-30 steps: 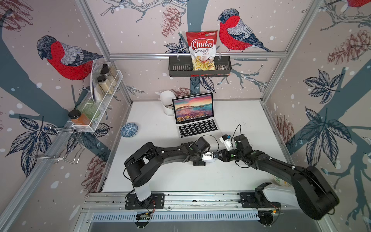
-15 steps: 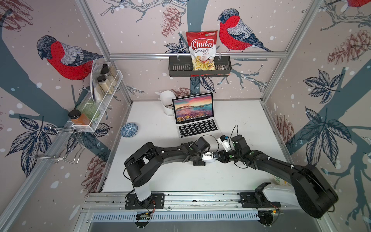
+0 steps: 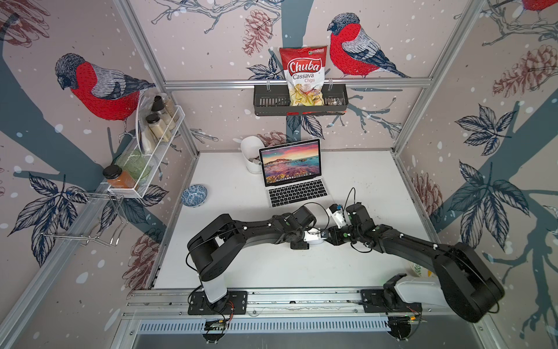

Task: Remove the wireless mouse receiver from the laptop
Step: Insert the USB plug into the mouse.

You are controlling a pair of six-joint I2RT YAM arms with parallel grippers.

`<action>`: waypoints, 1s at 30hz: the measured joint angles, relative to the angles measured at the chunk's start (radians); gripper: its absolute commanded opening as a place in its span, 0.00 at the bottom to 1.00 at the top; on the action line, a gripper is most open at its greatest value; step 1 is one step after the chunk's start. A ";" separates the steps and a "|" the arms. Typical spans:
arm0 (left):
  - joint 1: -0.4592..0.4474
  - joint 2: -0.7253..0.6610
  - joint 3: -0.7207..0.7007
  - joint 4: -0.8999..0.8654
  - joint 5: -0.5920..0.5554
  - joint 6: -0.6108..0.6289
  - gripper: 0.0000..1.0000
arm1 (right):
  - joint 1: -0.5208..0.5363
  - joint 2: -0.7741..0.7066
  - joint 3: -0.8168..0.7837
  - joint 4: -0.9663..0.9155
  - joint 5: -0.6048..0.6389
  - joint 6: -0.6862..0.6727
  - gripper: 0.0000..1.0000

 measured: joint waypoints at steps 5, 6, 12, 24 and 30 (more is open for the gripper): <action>0.000 0.005 0.000 0.018 0.003 0.000 0.50 | -0.001 0.005 0.000 0.000 0.012 0.000 0.22; 0.001 0.005 0.000 0.018 0.004 0.000 0.50 | -0.001 0.006 0.000 0.000 0.013 0.000 0.22; 0.003 0.006 0.000 0.021 0.010 -0.006 0.50 | 0.000 0.019 0.006 0.003 0.014 0.000 0.21; 0.004 0.012 0.005 0.017 0.010 -0.018 0.49 | 0.005 0.048 0.014 0.002 0.044 -0.001 0.18; 0.004 0.013 0.006 0.014 0.009 -0.026 0.49 | 0.017 0.072 0.027 -0.004 0.071 -0.005 0.16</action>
